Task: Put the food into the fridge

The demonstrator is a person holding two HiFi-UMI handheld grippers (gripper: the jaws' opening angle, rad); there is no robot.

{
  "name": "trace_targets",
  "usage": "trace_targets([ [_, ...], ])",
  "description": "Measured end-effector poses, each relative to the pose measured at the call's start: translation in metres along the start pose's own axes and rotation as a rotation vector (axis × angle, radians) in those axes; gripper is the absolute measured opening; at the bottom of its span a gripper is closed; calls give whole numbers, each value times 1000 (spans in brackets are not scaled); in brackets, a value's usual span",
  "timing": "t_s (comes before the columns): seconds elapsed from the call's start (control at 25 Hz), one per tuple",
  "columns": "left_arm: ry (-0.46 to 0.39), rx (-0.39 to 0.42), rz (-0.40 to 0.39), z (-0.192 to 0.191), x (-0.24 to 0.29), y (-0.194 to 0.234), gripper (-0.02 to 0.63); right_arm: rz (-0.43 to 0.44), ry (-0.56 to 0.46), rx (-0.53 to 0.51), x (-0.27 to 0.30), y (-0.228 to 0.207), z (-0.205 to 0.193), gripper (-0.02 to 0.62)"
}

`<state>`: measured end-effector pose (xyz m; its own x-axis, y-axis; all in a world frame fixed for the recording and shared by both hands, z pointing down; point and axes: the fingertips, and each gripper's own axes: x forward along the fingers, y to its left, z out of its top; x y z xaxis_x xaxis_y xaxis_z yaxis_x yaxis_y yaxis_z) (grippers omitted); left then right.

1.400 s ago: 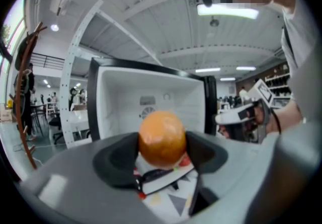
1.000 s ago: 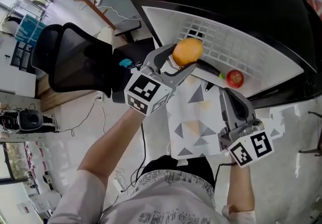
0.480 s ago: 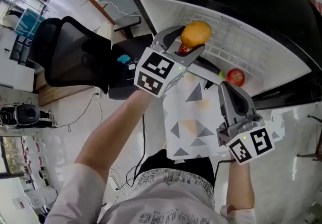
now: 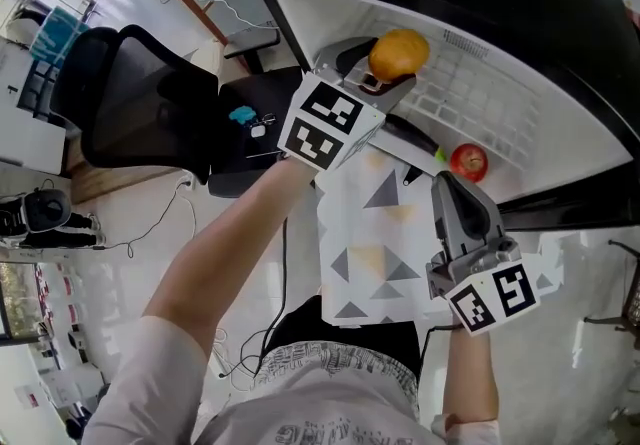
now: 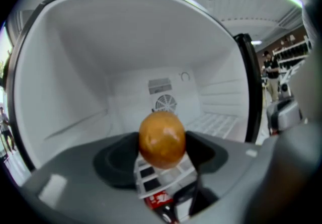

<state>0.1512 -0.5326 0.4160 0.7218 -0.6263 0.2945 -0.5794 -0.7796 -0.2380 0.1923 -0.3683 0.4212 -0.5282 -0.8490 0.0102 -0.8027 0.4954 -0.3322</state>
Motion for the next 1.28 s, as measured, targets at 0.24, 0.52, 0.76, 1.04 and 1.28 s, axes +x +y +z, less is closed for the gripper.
trace_targets([
  [0.24,22,2,30,-3,15,3,301,-6,9,4,-1,-8,-9,2],
  [0.52,53,0,46,-7,25,7,301,3,14,13,2,-10,-16,2],
  [0.76,96,4,63,-11,35,8,301,10,24,26,2,-12,-25,2],
  [1.04,146,3,75,-21,44,8,301,22,32,39,3,-14,-31,2],
  [1.28,168,2,92,-26,49,9,301,37,40,39,4,-13,-35,2],
])
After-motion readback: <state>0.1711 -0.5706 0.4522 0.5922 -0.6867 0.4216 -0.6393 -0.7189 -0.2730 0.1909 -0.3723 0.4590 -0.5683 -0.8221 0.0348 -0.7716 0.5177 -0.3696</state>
